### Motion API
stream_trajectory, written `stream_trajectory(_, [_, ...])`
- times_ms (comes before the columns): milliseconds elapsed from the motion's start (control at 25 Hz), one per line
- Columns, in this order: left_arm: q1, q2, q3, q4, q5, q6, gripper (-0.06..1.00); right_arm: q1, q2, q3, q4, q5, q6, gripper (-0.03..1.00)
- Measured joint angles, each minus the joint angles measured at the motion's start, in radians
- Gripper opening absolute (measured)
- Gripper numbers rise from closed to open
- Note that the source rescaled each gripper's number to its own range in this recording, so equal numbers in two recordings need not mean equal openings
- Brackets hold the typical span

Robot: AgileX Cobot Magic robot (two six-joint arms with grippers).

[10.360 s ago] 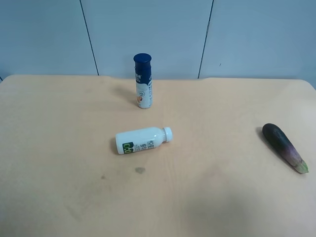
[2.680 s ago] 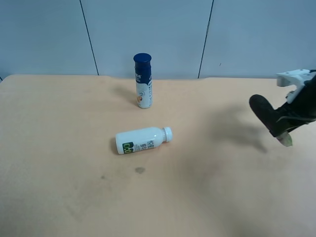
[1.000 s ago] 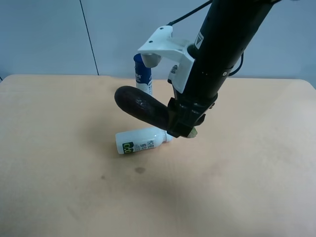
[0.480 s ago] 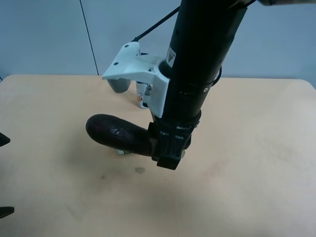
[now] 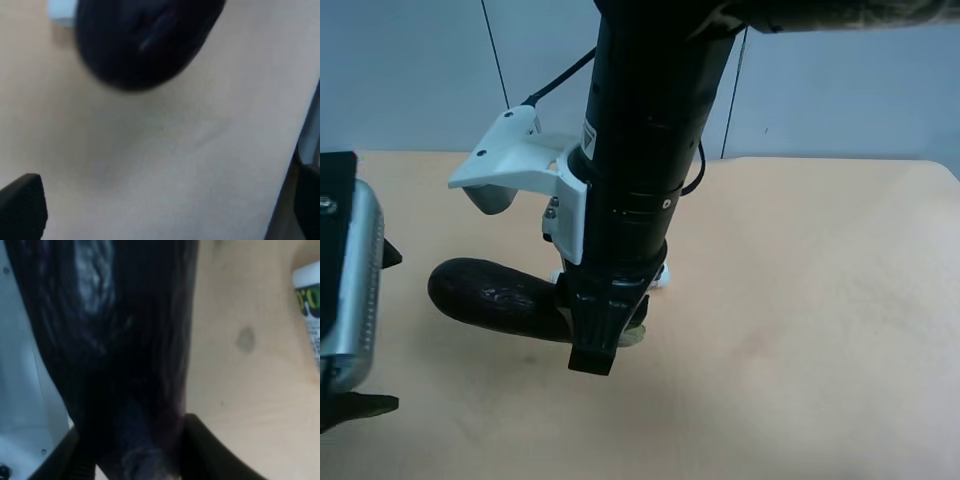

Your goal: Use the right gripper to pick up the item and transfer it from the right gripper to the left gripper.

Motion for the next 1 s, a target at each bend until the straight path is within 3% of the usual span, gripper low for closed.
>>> stream_trajectory(440, [-0.039, 0.123, -0.094, 0.035, -0.018, 0.003, 1.00, 0.000, 0.005, 0.000, 0.034, 0.000, -0.001, 0.00])
stream_trajectory(1000, [-0.114, 0.162, -0.108, 0.031, -0.045, 0.003, 1.00, 0.000, 0.005, 0.000, 0.035, -0.017, -0.001, 0.00])
